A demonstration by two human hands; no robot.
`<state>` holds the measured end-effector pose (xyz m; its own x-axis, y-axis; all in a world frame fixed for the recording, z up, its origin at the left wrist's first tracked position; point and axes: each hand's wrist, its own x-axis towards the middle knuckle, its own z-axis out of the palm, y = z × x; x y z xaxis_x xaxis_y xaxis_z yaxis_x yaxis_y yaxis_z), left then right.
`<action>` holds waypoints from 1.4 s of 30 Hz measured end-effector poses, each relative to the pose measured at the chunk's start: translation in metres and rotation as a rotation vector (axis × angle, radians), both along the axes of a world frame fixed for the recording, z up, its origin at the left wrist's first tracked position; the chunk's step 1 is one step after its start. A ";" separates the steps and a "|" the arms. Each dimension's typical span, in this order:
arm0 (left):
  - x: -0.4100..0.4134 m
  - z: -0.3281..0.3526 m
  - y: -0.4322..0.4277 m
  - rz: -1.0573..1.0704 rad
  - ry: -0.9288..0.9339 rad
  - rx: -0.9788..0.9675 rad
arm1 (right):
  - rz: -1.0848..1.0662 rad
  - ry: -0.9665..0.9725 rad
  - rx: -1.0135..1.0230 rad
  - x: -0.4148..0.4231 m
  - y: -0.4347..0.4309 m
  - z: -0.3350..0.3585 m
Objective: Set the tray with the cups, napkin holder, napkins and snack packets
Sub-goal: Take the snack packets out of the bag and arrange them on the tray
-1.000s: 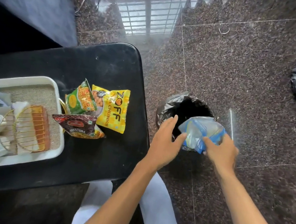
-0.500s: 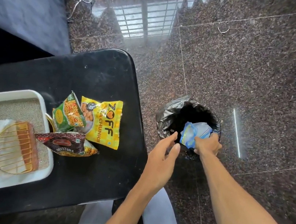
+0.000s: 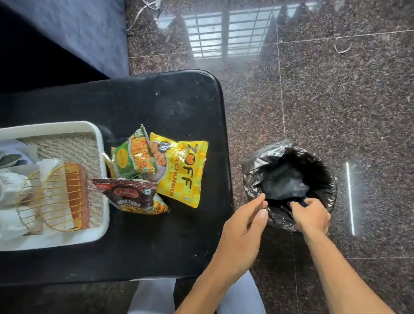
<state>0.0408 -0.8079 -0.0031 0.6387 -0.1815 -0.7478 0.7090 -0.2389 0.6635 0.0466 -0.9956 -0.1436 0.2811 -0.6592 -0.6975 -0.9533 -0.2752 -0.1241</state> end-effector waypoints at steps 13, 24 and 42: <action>0.012 0.082 0.153 0.472 -0.547 0.354 | 0.246 -0.836 0.378 0.015 0.162 0.201; 0.026 0.066 0.213 0.339 -0.468 0.525 | 0.585 -0.763 0.245 0.014 0.257 0.172; 0.012 0.084 0.304 0.063 -0.493 0.118 | 0.344 -0.982 0.446 0.015 0.301 0.251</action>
<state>0.0527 -0.5035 0.0811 0.9279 -0.0635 -0.3675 0.3336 -0.2993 0.8939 0.0612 -0.6944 0.1078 0.9549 -0.1892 -0.2288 -0.2719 -0.2477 -0.9299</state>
